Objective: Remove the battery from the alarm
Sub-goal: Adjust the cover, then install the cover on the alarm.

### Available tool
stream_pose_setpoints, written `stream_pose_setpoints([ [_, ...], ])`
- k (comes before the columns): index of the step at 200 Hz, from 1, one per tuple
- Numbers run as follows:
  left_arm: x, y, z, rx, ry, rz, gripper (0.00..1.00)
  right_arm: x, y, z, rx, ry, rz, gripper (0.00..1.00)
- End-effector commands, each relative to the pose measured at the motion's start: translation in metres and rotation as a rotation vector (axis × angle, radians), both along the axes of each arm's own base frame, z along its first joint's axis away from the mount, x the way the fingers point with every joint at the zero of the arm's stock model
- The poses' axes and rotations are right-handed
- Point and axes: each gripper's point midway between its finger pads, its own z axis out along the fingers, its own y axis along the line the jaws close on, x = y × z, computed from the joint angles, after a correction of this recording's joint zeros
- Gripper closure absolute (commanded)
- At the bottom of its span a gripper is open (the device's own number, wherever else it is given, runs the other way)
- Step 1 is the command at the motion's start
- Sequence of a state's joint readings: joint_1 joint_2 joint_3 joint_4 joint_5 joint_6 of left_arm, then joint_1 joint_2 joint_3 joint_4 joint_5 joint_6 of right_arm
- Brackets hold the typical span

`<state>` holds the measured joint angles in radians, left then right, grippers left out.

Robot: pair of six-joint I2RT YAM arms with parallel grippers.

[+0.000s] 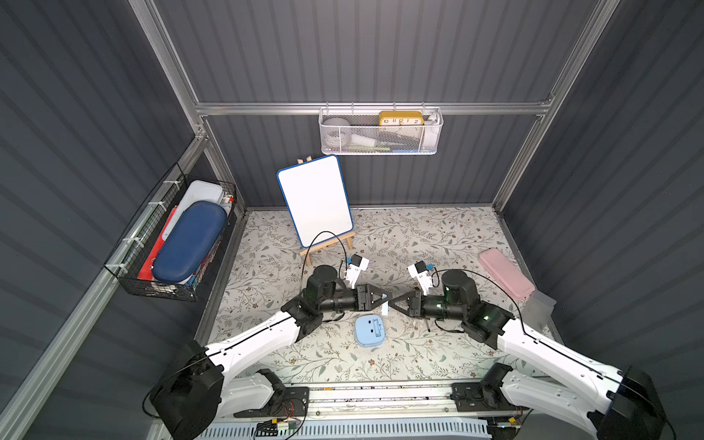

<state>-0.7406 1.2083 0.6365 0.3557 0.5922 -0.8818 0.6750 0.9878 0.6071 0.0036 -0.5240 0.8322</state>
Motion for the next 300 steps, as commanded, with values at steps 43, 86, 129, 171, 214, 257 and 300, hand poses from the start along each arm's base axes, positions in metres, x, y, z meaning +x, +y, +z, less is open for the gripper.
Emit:
stream_pose_setpoints([
  [43,0.016,0.048,-0.043,0.235,0.059,0.287,0.00,-0.019,-0.013,-0.052,-0.250,0.117,0.100,1.00],
  [86,0.006,0.068,-0.103,0.311,0.186,0.358,0.01,-0.028,0.007,-0.091,-0.277,0.282,0.253,1.00],
  [129,0.004,0.100,-0.124,0.339,0.256,0.521,0.01,-0.012,0.017,-0.110,-0.300,0.293,0.245,1.00],
  [171,-0.001,0.115,-0.140,0.347,0.288,0.586,0.01,-0.002,0.021,-0.120,-0.315,0.296,0.227,1.00],
  [214,0.011,0.103,-0.140,0.432,0.232,0.532,0.24,0.007,0.020,-0.127,-0.344,0.310,0.180,1.00],
  [257,0.010,0.098,-0.142,0.419,0.232,0.507,0.29,0.008,0.024,-0.134,-0.321,0.355,0.167,1.00],
  [300,0.007,0.094,-0.149,0.426,0.232,0.472,0.28,0.008,0.022,-0.139,-0.341,0.388,0.152,1.00],
])
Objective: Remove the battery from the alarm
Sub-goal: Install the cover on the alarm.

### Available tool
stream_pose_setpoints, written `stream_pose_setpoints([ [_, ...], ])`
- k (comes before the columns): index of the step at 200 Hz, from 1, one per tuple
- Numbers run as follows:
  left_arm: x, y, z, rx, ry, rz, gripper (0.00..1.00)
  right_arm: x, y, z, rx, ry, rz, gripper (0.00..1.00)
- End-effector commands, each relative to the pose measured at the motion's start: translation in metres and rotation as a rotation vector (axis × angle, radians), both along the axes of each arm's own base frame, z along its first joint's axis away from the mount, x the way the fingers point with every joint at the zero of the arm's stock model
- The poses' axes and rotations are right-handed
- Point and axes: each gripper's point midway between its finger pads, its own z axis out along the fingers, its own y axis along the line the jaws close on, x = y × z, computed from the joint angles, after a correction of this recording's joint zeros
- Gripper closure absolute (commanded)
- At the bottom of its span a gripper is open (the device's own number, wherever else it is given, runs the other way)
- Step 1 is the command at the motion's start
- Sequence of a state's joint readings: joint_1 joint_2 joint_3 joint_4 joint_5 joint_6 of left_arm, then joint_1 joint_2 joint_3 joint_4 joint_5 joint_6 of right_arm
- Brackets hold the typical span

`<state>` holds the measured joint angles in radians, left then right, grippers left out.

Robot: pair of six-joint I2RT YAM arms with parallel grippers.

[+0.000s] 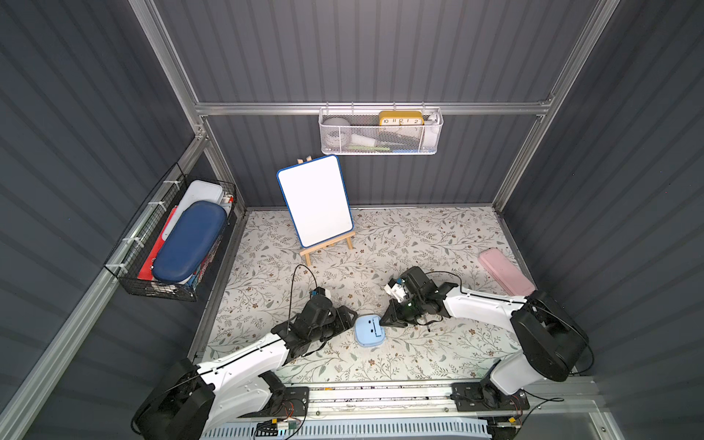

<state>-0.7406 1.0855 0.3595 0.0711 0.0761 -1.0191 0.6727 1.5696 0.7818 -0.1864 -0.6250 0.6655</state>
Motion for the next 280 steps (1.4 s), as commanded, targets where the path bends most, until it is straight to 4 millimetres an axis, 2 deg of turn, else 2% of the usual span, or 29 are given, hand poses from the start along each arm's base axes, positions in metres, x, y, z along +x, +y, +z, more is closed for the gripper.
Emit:
stream_pose_setpoints([
  [1,-0.001,-0.007,0.003,-0.010,-0.021,-0.048,0.28,0.005,0.001,0.000,-0.006,0.011,-0.018,1.00],
  [94,-0.003,-0.017,0.001,-0.033,-0.014,-0.090,0.26,0.008,-0.003,0.001,-0.023,-0.003,-0.046,1.00],
  [161,-0.001,-0.021,0.006,-0.037,-0.022,-0.097,0.25,0.008,-0.005,0.019,-0.016,-0.059,-0.059,1.00],
  [198,-0.003,-0.019,0.005,-0.038,-0.018,-0.090,0.24,0.005,-0.010,0.010,-0.121,-0.072,-0.027,1.00],
  [280,-0.009,-0.025,-0.004,-0.025,0.010,-0.133,0.26,0.003,-0.006,0.003,-0.127,-0.057,-0.021,1.00],
])
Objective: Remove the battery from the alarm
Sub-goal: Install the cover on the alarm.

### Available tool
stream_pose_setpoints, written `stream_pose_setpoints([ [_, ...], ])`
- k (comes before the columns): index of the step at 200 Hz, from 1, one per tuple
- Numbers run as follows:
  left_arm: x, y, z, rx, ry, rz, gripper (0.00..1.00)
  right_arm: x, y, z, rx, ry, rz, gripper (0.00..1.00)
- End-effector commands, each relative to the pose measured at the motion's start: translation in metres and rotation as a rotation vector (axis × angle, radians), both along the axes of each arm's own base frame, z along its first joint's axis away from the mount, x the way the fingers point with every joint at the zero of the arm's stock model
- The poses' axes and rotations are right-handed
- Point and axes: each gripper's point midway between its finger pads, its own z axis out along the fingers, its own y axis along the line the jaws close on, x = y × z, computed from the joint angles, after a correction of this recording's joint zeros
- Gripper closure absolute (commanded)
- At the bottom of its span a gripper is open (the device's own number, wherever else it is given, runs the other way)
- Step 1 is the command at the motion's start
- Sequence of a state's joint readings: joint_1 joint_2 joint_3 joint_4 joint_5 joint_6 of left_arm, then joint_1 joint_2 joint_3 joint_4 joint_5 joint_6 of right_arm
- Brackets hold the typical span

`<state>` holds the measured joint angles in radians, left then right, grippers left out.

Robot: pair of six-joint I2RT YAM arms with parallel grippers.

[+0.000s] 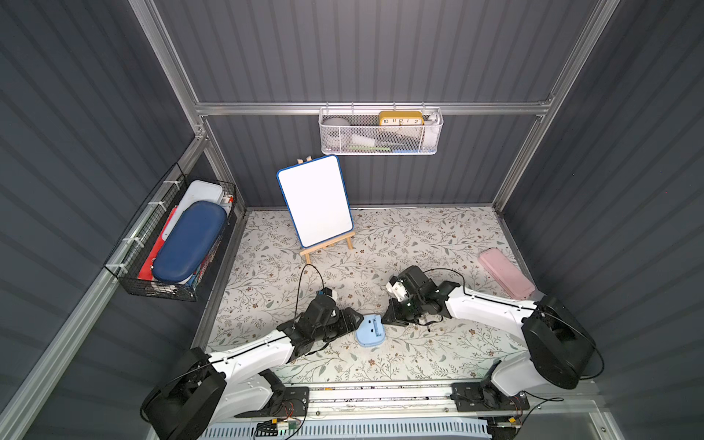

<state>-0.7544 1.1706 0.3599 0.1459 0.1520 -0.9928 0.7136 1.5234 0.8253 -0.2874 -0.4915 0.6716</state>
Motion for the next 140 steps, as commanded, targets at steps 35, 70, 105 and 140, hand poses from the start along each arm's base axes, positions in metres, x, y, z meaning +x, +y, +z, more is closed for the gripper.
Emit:
stream_pose_setpoints([
  [35,-0.0029,-0.0060,0.0054,-0.014,-0.018,-0.033,0.27,0.0006,0.0012,-0.0059,-0.030,0.005,0.009,1.00],
  [70,-0.0071,-0.0053,0.0034,-0.018,-0.008,-0.034,0.28,0.0001,0.0044,-0.0057,-0.022,0.008,0.016,1.00],
  [105,-0.0074,-0.0087,0.0032,-0.024,-0.008,-0.040,0.28,0.0009,0.0065,-0.0064,-0.022,0.009,0.017,1.00],
  [140,-0.0086,-0.0119,0.0011,-0.025,-0.004,-0.049,0.28,0.0001,0.0079,-0.0084,-0.021,0.016,0.023,1.00],
])
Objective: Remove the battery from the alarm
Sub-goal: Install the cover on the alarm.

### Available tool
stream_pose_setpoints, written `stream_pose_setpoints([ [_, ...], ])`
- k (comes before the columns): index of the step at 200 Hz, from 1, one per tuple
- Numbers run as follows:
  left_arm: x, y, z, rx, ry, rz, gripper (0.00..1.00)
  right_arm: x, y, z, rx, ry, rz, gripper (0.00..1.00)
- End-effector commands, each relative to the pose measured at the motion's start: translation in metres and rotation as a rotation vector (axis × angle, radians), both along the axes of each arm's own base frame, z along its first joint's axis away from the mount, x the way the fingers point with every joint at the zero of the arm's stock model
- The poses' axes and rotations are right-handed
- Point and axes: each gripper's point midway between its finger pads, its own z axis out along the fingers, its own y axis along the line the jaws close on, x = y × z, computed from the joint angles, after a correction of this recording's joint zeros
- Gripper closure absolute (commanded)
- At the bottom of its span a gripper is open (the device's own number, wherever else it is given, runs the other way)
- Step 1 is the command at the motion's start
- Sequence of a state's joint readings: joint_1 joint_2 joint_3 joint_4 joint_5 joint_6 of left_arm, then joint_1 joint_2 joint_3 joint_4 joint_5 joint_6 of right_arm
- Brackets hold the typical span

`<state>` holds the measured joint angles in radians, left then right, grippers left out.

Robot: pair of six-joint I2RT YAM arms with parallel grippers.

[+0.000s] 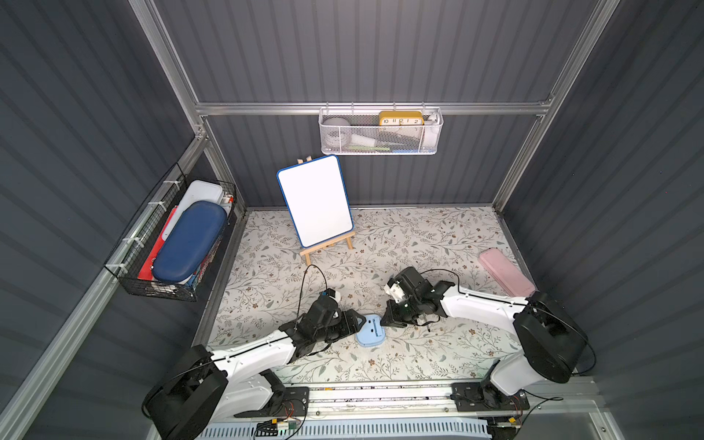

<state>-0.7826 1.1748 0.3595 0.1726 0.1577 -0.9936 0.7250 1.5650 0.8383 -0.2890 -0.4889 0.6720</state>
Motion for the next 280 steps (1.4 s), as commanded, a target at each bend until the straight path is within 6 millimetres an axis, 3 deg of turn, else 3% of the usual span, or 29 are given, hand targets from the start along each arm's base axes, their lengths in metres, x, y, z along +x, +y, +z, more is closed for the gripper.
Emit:
stream_pose_setpoints([
  [1,-0.004,-0.003,-0.002,-0.006,0.009,-0.017,0.28,0.002,0.005,0.001,0.000,-0.004,0.013,1.00],
  [168,-0.004,-0.005,0.001,-0.017,0.002,-0.018,0.27,0.003,0.006,0.003,0.002,-0.020,0.023,1.00],
  [280,-0.003,-0.011,0.003,-0.043,-0.001,-0.017,0.27,-0.007,0.012,-0.013,-0.001,0.035,0.032,1.00],
])
